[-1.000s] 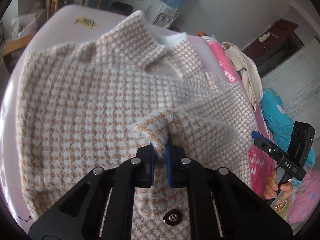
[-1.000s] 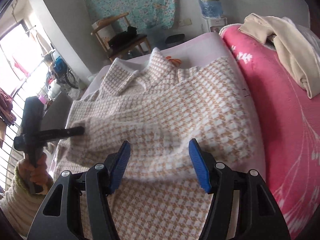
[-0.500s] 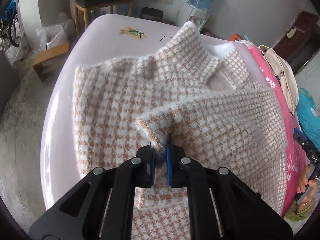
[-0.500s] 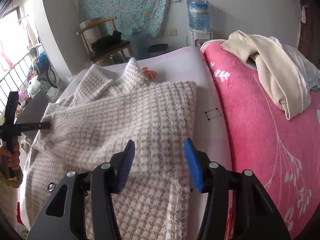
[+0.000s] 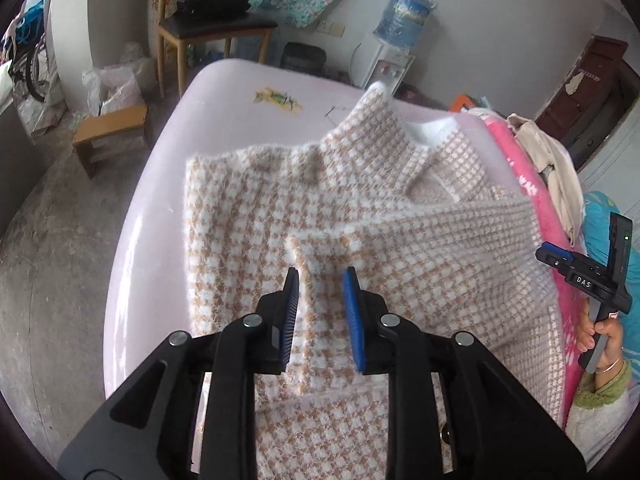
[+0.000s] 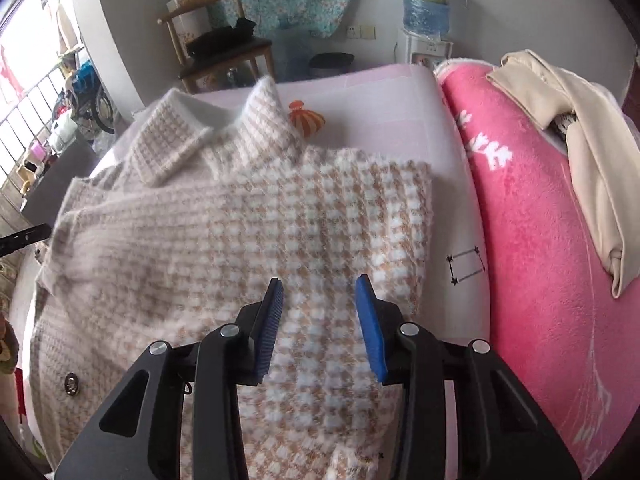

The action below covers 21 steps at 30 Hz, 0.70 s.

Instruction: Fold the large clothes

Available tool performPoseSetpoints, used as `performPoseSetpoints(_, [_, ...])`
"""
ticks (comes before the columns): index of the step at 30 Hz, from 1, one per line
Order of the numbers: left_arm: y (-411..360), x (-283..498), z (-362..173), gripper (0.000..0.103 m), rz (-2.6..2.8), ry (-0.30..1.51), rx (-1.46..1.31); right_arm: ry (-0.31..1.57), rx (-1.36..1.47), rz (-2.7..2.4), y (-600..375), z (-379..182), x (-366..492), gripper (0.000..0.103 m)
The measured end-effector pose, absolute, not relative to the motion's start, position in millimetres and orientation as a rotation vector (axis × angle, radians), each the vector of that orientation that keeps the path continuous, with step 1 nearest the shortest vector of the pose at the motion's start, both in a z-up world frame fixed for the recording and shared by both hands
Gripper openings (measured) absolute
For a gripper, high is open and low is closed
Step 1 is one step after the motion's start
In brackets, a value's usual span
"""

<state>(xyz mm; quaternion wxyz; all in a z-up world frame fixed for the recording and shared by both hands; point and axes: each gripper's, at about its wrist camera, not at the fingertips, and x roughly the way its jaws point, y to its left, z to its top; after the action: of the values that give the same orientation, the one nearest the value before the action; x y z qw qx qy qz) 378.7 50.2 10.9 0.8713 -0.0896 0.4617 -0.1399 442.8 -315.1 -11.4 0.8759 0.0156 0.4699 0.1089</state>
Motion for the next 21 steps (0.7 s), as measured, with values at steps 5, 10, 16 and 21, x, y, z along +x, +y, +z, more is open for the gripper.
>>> performPoseSetpoints(5, [-12, 386, 12, 0.035, -0.409, 0.976, -0.073, 0.931, -0.017, 0.316, -274, -4, 455, 0.045])
performPoseSetpoints(10, [-50, 400, -36, 0.042, -0.346, 1.003, 0.098, 0.969, -0.111, 0.31, -240, -43, 475, 0.05])
performPoseSetpoints(16, [-45, 380, -10, 0.044, -0.337, 0.947, 0.113, 0.959, -0.091, 0.31, -240, -16, 444, 0.05])
performPoseSetpoints(21, [-53, 356, -18, 0.066, -0.399, 1.003, 0.158, 0.982, -0.128, 0.357, -230, -26, 415, 0.055])
